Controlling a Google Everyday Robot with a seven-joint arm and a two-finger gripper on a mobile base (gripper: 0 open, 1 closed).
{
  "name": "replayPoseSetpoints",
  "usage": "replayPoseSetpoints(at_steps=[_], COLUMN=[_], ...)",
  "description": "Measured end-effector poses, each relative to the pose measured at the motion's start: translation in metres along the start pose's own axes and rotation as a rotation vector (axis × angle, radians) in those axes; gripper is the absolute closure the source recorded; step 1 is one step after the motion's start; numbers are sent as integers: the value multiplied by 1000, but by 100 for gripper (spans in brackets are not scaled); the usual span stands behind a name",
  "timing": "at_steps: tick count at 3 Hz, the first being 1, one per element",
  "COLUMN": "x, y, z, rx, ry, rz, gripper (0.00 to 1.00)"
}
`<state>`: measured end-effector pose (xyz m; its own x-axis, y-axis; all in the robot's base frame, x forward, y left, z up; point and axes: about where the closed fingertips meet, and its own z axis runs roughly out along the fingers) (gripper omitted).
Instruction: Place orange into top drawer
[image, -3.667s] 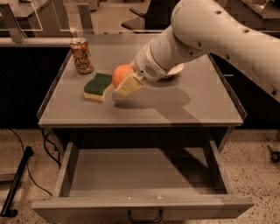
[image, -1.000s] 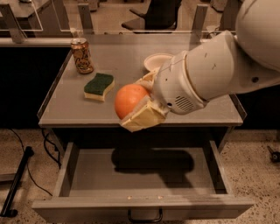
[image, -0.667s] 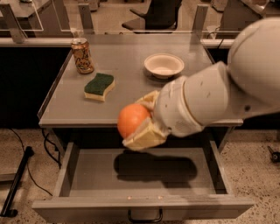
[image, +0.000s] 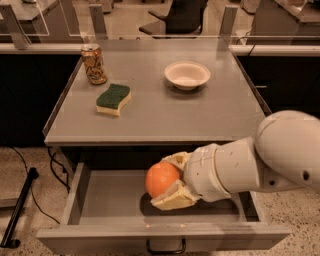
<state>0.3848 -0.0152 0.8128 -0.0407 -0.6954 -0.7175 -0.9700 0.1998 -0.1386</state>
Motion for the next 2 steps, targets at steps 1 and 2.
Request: replayPoseSetpoints(at_steps=[1,2], x=[30,29], y=[5,6], z=[30,30], rx=[-14,-12], ry=[-32,-26], rz=[1,-7], gripper=[100,100])
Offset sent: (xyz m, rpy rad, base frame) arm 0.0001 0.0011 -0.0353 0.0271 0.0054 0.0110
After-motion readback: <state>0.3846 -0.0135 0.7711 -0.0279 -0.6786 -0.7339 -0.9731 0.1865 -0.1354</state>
